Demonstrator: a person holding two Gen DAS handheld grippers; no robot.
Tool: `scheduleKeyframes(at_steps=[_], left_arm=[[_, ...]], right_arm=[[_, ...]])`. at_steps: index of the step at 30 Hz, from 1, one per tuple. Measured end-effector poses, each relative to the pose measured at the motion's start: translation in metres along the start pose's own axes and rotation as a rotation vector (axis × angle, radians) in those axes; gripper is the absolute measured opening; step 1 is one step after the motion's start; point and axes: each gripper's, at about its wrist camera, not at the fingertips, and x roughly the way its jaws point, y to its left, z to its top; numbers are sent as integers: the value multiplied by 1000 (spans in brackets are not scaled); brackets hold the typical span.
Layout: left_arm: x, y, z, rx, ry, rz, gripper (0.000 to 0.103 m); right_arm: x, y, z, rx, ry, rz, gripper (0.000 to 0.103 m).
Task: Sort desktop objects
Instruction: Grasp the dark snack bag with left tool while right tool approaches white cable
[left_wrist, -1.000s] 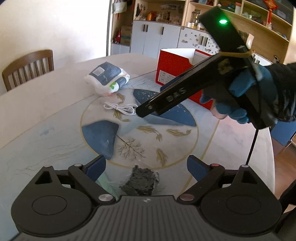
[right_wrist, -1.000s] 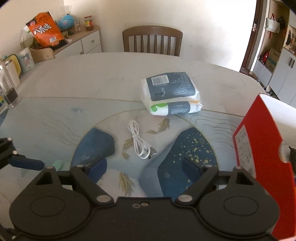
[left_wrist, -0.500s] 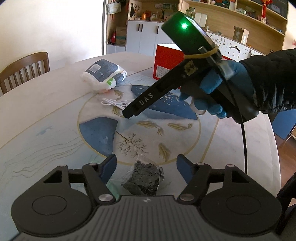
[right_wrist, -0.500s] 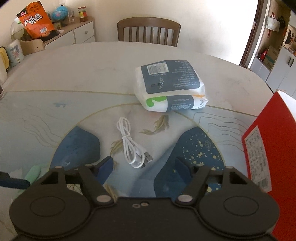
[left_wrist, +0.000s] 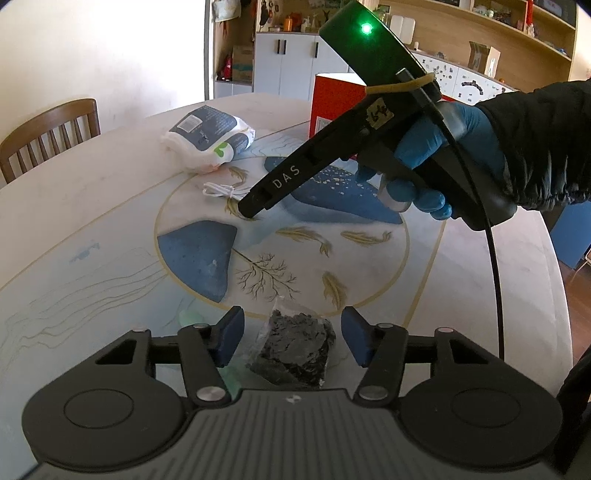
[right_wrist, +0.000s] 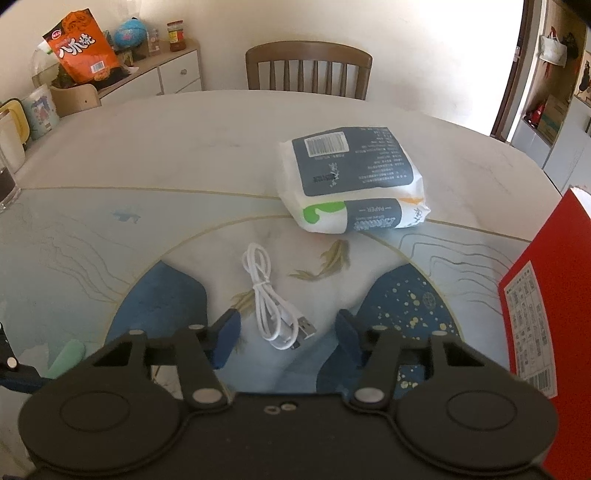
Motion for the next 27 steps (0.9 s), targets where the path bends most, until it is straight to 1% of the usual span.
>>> scheduleKeyframes(at_steps=[2,3,4,7,8,12,13,15,21,27], left_arm=[[0,0,0,1,4,0,52],[1,0,0,3,9,-1,47],[1,-1,0,5,14,1,42],[2,-1,0,2,15,0,40],[3,-1,0,-1,15,1,38],[4,1,1,-12,16,6,36],[3,1,1,-13,15,7,36],[2,1,3,-13,15,8,36],[1,0,7,-17,18,14,33],[-4,-1,16,-30,4,22,33]], right_arm=[[-1,2,-1,-3,-7,-1,45],[-2,3,-1,-5,-8,-1,40],[-2,4,-2,-8,-8,-1,32],[-3,7,-1,-21,-3,-10,27],[-4,7,-1,-20,-2,-12,26],[-7,6,-2,-9,6,-13,24],[-8,7,-2,-8,5,-13,21],[-12,7,-2,-8,4,-16,20],[-22,8,-2,-3,1,-10,18],[-42,4,-1,18,-25,-2,17]])
